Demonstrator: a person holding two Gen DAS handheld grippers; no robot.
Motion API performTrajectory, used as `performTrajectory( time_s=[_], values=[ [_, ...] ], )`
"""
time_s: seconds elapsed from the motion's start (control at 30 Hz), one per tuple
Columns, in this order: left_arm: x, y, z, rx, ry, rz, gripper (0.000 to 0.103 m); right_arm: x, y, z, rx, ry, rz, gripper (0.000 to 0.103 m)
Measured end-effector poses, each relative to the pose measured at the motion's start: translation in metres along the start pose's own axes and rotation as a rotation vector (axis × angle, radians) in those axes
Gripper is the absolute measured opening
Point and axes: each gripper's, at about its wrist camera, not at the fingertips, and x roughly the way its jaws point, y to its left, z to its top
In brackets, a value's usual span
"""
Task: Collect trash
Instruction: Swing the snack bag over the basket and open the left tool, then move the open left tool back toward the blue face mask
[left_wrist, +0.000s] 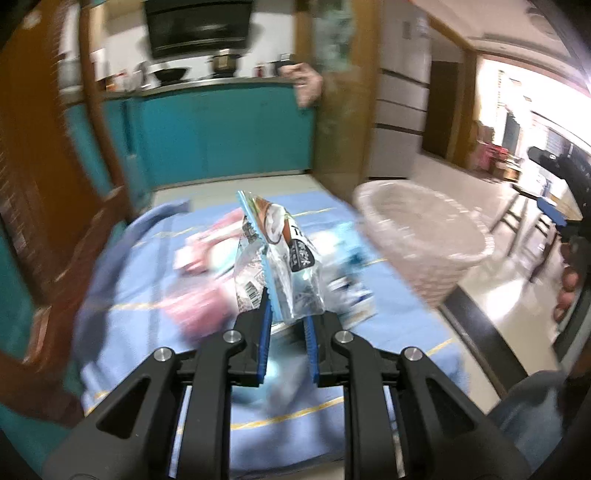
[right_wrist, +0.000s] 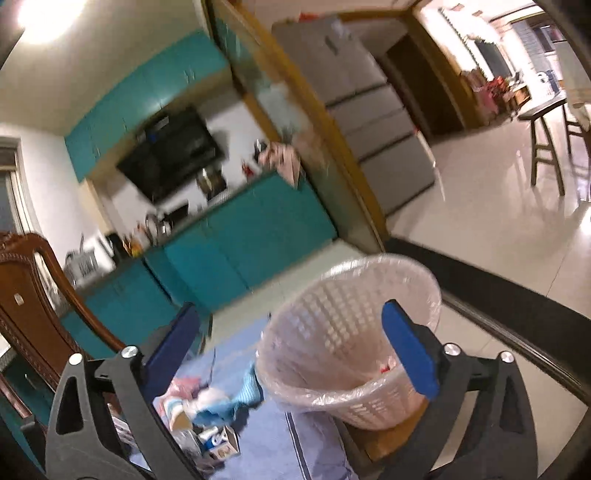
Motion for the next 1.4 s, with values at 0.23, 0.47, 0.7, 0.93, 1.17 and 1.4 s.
performTrajectory(
  time_s=[0.23, 0.47, 0.7, 0.93, 1.17, 1.4],
  values=[
    [0.056, -0.113, 0.093, 0.055, -0.016, -0.262, 0.022, -0.005, -0.017, 0.009, 0.093, -0.075, -0.033, 0.098],
    [0.134, -0.141, 0.115, 0.031, 0.113, -0.186, 0.087, 0.000, -0.016, 0.009, 0.066, -0.035, -0.012, 0.098],
    [0.047, -0.057, 0.061, 0.045, -0.003, -0.020, 0.096, 0.009, 0.008, 0.000, -0.015, 0.059, 0.052, 0.098],
    [-0.032, 0.021, 0.000, 0.006, -0.064, 0.161, 0.100, 0.003, 0.058, -0.038, -0.228, 0.211, 0.096, 0.098],
    [-0.023, 0.031, -0.040, -0.041, 0.084, 0.135, 0.100, -0.012, 0.089, -0.082, -0.387, 0.350, 0.112, 0.098],
    [-0.027, 0.026, -0.045, -0.036, 0.071, 0.125, 0.100, -0.011, 0.093, -0.089, -0.408, 0.366, 0.094, 0.098]
  ],
)
